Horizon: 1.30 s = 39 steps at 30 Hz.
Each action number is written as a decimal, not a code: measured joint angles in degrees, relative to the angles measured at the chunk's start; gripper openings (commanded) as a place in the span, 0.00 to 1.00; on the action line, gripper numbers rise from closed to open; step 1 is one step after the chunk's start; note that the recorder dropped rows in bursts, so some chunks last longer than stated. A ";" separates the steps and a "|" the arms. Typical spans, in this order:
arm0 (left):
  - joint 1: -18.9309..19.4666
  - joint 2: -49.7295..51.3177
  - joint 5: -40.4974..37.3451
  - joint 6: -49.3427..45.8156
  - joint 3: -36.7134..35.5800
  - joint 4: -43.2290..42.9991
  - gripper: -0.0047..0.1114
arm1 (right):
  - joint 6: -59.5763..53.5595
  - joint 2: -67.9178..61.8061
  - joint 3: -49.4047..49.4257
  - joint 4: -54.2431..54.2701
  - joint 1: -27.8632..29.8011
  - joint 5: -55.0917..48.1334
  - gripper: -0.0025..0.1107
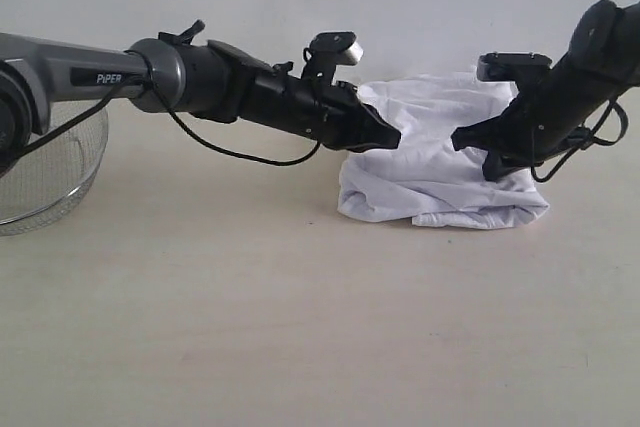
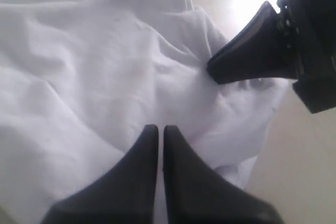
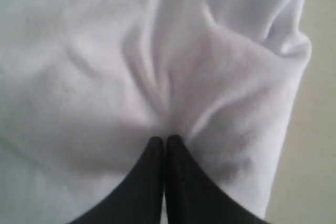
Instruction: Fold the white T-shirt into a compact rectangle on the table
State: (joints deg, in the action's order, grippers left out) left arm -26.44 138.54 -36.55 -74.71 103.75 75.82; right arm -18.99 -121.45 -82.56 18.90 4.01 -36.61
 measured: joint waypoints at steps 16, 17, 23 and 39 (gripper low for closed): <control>-1.64 0.36 -2.81 27.01 0.15 -30.68 0.08 | -0.34 0.28 2.12 -2.72 0.00 -5.00 0.02; -1.64 0.49 -3.13 27.57 0.15 -31.36 0.08 | 0.00 0.27 2.12 -3.38 0.00 -4.76 0.02; -1.64 0.65 -3.35 29.52 0.19 -32.22 0.08 | 8.21 0.73 2.12 -10.76 -0.65 -4.55 0.02; -1.45 -8.40 -10.93 28.91 0.05 -34.78 0.08 | 9.98 19.49 3.09 -15.18 -0.12 -4.89 0.02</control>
State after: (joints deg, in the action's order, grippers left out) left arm -27.89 130.14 -47.47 -45.80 103.81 41.03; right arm -9.02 -101.96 -79.47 3.72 3.88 -41.50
